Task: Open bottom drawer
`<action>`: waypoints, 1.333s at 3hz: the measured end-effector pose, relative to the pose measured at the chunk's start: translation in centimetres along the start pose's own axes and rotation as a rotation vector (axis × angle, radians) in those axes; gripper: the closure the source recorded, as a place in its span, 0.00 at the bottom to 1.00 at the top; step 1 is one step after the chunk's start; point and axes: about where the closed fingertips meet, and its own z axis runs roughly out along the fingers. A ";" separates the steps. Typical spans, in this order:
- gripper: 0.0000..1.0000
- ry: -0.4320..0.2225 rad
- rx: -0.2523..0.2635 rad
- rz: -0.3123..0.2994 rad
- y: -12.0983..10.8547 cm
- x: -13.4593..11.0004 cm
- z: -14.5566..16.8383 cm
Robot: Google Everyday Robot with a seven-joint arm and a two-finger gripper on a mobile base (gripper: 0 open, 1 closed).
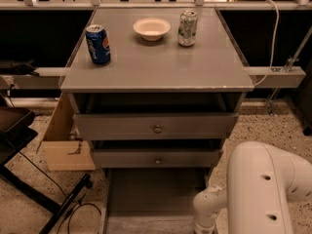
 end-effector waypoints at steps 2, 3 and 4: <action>0.00 0.000 0.000 0.000 0.0 0.0 0.0; 0.00 0.010 0.034 0.003 0.2 0.0 -2.1; 0.00 0.035 0.138 -0.054 1.7 -2.1 -8.4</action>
Offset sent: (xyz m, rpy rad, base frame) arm 0.0000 0.0000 0.0000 0.0000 0.0000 0.0000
